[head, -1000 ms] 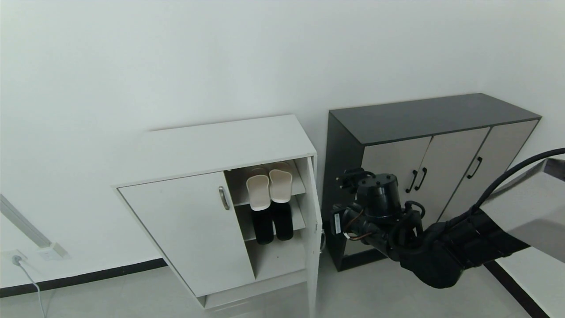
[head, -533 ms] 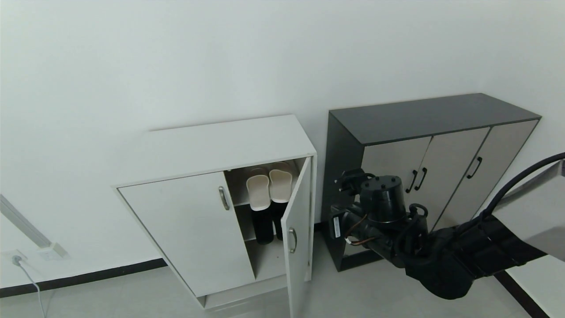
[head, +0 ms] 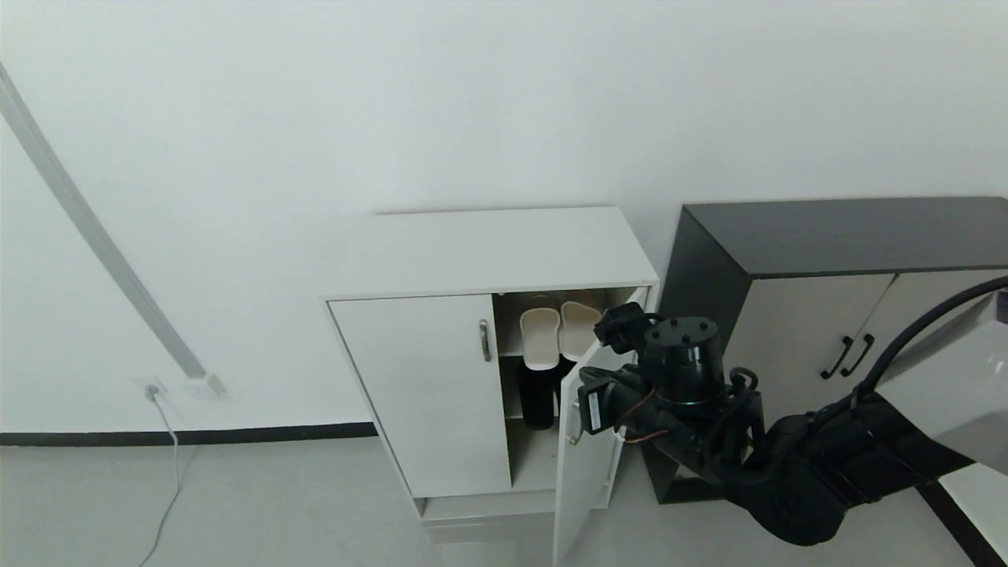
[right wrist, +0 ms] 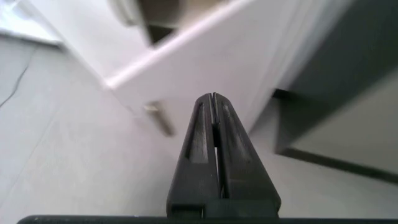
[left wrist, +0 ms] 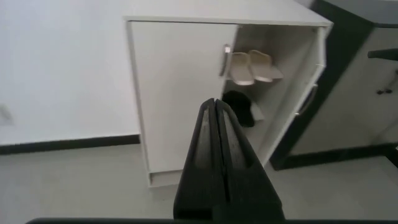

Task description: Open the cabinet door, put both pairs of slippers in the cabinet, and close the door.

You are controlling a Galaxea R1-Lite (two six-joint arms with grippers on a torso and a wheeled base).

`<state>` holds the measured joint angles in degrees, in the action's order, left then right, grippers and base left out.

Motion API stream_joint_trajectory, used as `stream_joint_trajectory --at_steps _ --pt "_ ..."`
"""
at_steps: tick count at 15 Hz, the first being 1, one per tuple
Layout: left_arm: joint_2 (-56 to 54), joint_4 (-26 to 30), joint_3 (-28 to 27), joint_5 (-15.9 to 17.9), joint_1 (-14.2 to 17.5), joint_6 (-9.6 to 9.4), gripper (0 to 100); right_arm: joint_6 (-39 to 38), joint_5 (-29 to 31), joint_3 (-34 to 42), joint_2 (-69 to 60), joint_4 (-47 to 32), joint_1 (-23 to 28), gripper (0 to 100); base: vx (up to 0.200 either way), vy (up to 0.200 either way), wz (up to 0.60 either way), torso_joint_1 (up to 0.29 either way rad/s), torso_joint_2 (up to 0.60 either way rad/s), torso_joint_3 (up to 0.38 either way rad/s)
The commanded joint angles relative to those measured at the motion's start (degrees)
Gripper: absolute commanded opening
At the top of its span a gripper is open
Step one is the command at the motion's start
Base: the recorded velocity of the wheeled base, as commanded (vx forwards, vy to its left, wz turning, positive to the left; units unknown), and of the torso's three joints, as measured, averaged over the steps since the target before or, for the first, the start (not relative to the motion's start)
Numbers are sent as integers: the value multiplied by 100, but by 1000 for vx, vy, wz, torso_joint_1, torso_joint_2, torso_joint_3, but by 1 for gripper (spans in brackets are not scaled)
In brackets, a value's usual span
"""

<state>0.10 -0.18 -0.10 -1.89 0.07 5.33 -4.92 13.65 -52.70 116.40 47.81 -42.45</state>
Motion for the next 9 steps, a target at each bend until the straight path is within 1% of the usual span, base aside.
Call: stream_joint_trajectory --at_steps 1,4,6,8,9 --pt "-1 1 1 -4 1 3 0 18 -3 23 6 35 8 0 0 0 0 0 0 0" --pt "-1 1 1 -4 1 12 0 35 -82 155 -3 360 8 0 0 0 0 0 0 0" --pt "-1 1 1 -4 1 12 0 106 -161 331 -179 352 52 0 0 0 0 0 0 0" --pt "-1 1 1 -4 1 12 0 167 -469 814 -530 352 61 0 0 0 0 0 0 0" --pt "-1 1 1 -4 1 3 0 176 -504 1104 -680 360 61 0 0 0 0 0 0 0"
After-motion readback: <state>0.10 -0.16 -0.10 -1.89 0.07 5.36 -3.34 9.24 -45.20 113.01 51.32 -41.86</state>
